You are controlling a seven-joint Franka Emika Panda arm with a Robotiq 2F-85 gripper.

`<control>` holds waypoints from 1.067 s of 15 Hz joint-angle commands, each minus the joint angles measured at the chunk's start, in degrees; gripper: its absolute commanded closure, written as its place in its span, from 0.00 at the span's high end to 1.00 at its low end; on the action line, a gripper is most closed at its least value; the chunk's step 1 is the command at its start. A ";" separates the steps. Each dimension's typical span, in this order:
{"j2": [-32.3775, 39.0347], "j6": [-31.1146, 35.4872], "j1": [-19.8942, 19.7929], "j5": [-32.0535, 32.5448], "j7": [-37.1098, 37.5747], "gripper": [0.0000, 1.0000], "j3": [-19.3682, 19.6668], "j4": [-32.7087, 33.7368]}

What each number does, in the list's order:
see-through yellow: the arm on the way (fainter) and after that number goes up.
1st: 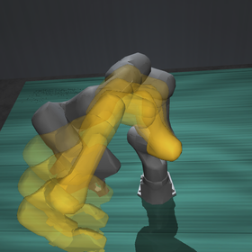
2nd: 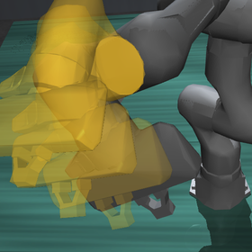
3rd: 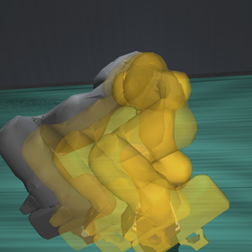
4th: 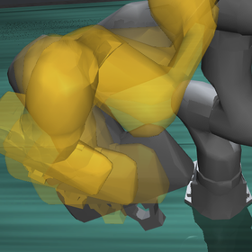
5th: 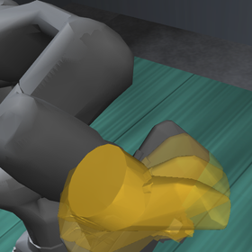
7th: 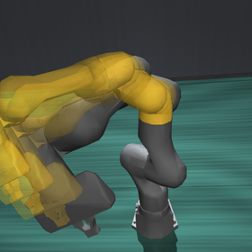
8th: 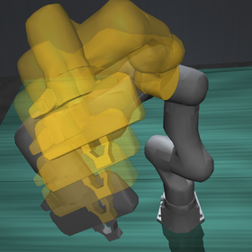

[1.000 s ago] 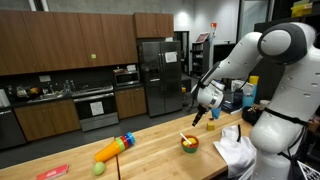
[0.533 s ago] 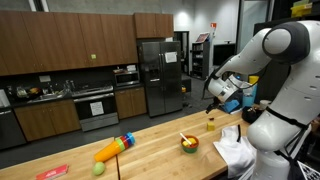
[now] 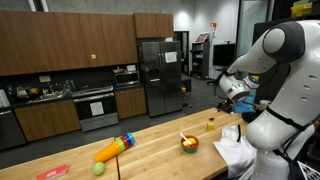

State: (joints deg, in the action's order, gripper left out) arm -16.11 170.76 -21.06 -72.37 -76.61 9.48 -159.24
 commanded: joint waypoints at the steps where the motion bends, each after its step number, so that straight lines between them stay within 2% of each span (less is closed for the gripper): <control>1: 1.81 -9.91 -5.06 6.67 8.51 1.00 2.93 -0.14; 2: 2.04 -12.79 -6.71 10.37 12.54 1.00 3.30 -0.24; 3: 2.01 -15.11 -4.91 15.45 17.43 1.00 7.07 -0.27; 4: 1.93 -19.01 -9.63 20.02 22.24 1.00 4.49 -0.05; 6: 1.61 -26.04 -12.61 28.54 31.71 1.00 4.97 1.30; 7: 0.03 -30.08 -9.48 34.35 36.39 1.00 9.46 1.84; 8: -1.94 -32.79 -9.17 36.82 37.38 1.00 10.28 1.86; 9: -5.44 -27.29 -7.75 39.21 38.06 1.00 9.47 -0.72; 10: -7.91 -25.25 -6.50 42.24 37.72 1.00 9.25 -2.38; 11: -1.75 -27.33 -5.00 40.26 36.89 1.00 12.91 1.12; 12: -3.43 -26.45 -4.14 42.23 37.72 1.00 13.03 0.50; 13: -4.22 -26.64 -7.40 40.58 36.47 1.00 8.80 0.01; 15: -6.17 -26.32 -6.67 40.83 36.72 1.00 8.66 -1.09; 16: -6.28 -26.05 -3.04 44.86 39.63 1.00 12.34 -1.02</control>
State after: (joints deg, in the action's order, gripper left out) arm -22.68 144.49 -27.71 -31.53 -39.89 18.19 -160.49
